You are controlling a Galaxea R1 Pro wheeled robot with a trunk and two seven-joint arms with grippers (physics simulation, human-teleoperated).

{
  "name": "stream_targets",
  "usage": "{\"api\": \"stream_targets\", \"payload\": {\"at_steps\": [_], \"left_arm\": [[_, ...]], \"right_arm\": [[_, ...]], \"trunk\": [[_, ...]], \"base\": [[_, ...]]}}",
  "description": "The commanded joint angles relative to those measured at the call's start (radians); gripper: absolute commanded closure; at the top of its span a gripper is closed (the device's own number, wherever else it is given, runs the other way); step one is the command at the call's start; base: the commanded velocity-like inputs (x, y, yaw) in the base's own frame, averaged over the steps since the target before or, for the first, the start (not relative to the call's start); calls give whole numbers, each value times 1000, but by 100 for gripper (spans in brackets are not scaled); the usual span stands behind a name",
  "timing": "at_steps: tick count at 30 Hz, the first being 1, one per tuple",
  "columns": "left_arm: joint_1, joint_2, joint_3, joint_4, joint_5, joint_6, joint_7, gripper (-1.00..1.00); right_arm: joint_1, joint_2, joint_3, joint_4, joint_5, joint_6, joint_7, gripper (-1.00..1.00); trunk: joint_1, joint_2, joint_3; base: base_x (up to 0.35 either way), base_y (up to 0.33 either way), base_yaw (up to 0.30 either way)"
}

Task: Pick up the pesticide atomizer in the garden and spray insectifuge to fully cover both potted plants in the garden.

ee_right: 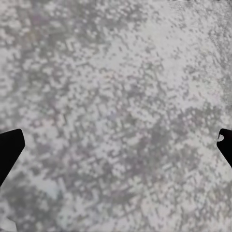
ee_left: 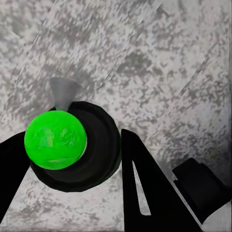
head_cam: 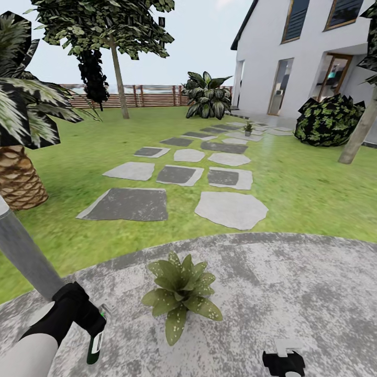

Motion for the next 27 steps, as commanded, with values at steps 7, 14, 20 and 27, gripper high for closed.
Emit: {"api": "stream_targets", "payload": {"at_steps": [7, 14, 20, 27], "left_arm": [[9, -38, -3, 41, -6, 5, -6, 100], [9, -19, 7, 26, 2, 7, -6, 100], [9, -47, -1, 35, 2, 4, -5, 100], [8, -41, 30, 26, 15, 5, 19, 100]], "right_arm": [[0, 0, 8, 1, -9, -3, -2, -100], [0, 0, 8, 1, -9, -3, -2, -100], [0, 1, 8, 0, -12, -3, -2, -100], [0, 1, 8, -1, -12, -3, -2, -100]], "trunk": [[0, 0, -1], [0, 0, -1], [0, 0, -1], [0, 0, -1]], "base": [[5, 2, 0], [0, 0, 0], [0, 0, 0], [0, 0, 77]]}}
